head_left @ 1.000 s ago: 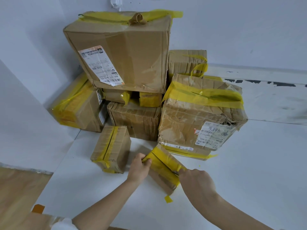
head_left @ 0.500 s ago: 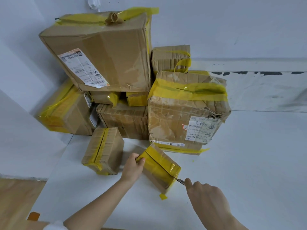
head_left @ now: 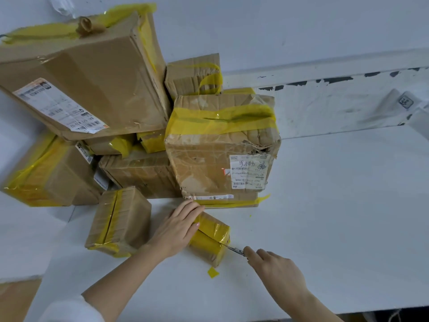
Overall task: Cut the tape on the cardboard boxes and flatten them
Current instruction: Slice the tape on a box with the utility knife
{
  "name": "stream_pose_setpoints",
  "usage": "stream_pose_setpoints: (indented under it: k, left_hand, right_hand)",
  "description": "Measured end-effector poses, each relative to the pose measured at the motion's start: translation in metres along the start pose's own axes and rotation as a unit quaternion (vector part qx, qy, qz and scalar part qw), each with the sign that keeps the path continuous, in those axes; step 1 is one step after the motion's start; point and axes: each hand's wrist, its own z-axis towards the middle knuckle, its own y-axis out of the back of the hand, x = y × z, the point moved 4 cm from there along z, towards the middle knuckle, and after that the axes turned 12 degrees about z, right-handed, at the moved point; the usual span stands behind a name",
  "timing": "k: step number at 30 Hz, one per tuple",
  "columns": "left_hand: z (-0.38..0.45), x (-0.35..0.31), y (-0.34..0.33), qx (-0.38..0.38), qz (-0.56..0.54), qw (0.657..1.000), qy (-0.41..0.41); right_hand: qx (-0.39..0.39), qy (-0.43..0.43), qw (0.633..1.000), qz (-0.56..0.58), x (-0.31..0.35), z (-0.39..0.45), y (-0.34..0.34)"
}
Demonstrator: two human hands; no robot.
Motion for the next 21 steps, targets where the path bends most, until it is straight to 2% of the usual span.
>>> stream_pose_setpoints:
  k: [5, 7, 8, 10, 11, 13, 15, 17, 19, 21]
  left_hand:
    - [-0.006, -0.003, 0.012, -0.011, -0.049, 0.998, 0.044]
    - [-0.013, -0.008, 0.012, -0.017, -0.029, 0.995, 0.095]
    - [-0.015, -0.013, 0.015, -0.042, -0.003, 0.992, 0.116]
    - [-0.017, -0.023, 0.021, -0.081, 0.070, 0.981, 0.159]
    - [-0.017, -0.025, 0.022, -0.079, 0.104, 0.975, 0.180]
    - [-0.015, -0.024, 0.016, -0.030, 0.126, 0.968, 0.216]
    - [-0.014, -0.016, 0.009, 0.029, 0.095, 0.953, 0.285]
    - [-0.014, -0.007, 0.002, 0.060, 0.086, 0.933, 0.344]
    - [-0.015, -0.008, 0.001, 0.044, 0.067, 0.934, 0.349]
    - [-0.016, -0.016, 0.002, 0.004, 0.070, 0.947, 0.313]
  right_hand:
    - [0.004, -0.024, 0.998, 0.060, -0.024, -0.014, -0.006]
    - [-0.005, -0.080, 0.991, 0.109, -0.035, -0.012, -0.005]
    - [0.014, -0.117, 0.977, 0.180, -0.039, -0.008, -0.009]
    - [0.041, -0.164, 0.924, 0.342, -0.041, 0.002, -0.017]
    - [0.037, -0.164, 0.900, 0.402, -0.037, 0.008, -0.018]
    - [0.045, -0.165, 0.875, 0.452, -0.027, 0.021, -0.016]
    - [0.066, -0.146, 0.878, 0.450, -0.017, 0.031, -0.018]
    - [0.068, -0.129, 0.899, 0.412, -0.013, 0.041, -0.022]
    - [0.056, -0.127, 0.920, 0.366, -0.012, 0.050, -0.024]
    - [0.050, -0.137, 0.925, 0.350, -0.014, 0.059, -0.026]
